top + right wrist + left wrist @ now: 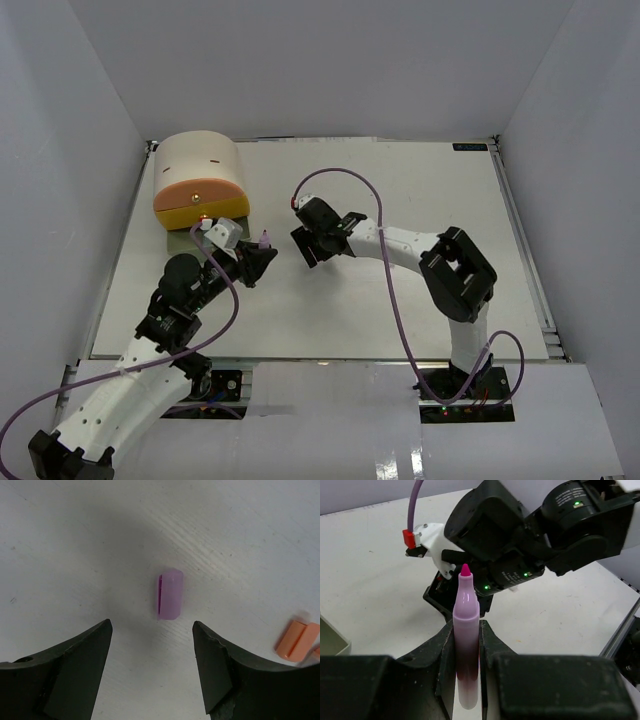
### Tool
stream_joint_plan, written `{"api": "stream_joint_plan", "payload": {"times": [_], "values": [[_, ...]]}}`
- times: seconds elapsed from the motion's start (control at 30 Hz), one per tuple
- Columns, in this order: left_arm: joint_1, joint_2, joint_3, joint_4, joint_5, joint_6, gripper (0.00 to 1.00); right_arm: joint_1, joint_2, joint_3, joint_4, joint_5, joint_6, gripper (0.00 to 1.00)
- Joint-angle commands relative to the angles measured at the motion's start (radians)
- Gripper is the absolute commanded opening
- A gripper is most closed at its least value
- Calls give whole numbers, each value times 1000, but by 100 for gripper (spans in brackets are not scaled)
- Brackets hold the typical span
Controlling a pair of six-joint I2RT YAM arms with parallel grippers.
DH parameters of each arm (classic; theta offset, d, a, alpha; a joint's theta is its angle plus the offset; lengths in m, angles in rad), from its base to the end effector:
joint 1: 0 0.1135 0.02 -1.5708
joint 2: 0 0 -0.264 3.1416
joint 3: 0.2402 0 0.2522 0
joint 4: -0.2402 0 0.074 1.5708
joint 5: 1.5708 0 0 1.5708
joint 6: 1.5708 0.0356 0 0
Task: Sort the stationery into containers
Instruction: Pick up the pen cap from the center of the board.
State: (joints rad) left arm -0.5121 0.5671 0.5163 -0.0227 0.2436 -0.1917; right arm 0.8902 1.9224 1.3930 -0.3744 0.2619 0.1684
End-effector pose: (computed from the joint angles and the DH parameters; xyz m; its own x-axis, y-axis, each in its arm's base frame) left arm 0.1294 -0.0826 0.2948 -0.1934 -0.1034 -0.9757 0.6605 0.7216 -0.2074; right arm 0.2713 0.3204 0.2043 -0.5963 -0.4793 -0.6440 -0.5578 0.8243 -0.0969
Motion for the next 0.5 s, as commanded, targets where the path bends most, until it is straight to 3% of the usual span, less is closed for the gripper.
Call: {"api": "stream_joint_plan", "payload": {"times": [0.0, 0.47], "values": [[6, 5, -4, 15, 31, -2, 6, -4, 35, 81, -54, 2, -30, 71], [6, -10, -9, 14, 31, -5, 7, -22, 196, 196, -80, 54, -64, 62]]}}
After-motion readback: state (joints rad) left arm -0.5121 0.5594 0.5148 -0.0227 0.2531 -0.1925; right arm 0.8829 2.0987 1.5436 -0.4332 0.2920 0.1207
